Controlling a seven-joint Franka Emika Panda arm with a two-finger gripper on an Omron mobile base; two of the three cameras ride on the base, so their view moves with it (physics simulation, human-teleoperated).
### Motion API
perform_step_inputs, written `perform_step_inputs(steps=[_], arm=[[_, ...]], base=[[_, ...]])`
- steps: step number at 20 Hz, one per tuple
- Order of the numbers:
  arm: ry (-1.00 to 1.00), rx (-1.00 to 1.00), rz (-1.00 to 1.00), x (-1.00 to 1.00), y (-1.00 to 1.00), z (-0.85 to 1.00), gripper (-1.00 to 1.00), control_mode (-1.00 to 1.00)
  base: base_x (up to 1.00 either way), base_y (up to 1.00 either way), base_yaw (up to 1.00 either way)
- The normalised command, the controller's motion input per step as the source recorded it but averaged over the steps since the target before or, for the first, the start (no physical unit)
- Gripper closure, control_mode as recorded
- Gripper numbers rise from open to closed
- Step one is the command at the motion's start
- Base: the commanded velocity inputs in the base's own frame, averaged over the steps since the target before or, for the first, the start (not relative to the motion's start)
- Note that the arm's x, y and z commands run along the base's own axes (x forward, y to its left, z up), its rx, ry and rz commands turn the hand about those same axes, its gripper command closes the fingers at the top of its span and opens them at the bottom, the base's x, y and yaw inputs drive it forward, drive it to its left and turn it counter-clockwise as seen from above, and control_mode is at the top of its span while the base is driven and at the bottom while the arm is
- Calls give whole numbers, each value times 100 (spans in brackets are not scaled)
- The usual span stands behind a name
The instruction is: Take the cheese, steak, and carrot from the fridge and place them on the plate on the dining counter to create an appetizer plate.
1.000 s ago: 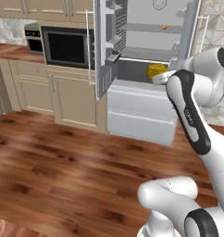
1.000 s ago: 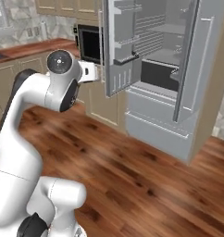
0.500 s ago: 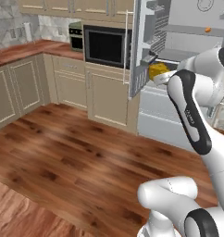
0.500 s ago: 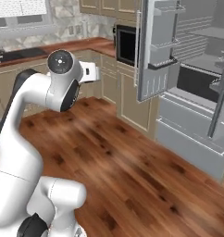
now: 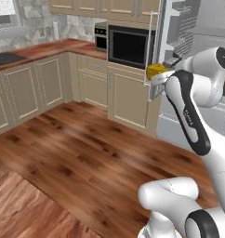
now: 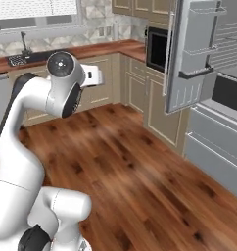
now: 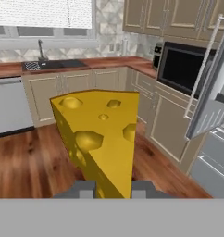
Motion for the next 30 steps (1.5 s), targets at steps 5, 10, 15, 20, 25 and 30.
perform_step_inputs(steps=[5, 10, 15, 20, 25, 30], arm=[[0, 0, 0, 0, 0, 0, 100, 100], [0, 0, 0, 0, 0, 0, 100, 100], [0, 0, 0, 0, 0, 0, 100, 100], [0, 0, 0, 0, 0, 0, 100, 100], [0, 0, 0, 0, 0, 0, 100, 100], [0, 0, 0, 0, 0, 0, 100, 100]], base=[[3, -90, 11], [18, -99, 1], [-64, -27, 20], [-100, -1, 27], [-100, 0, 25], [-100, 0, 22]])
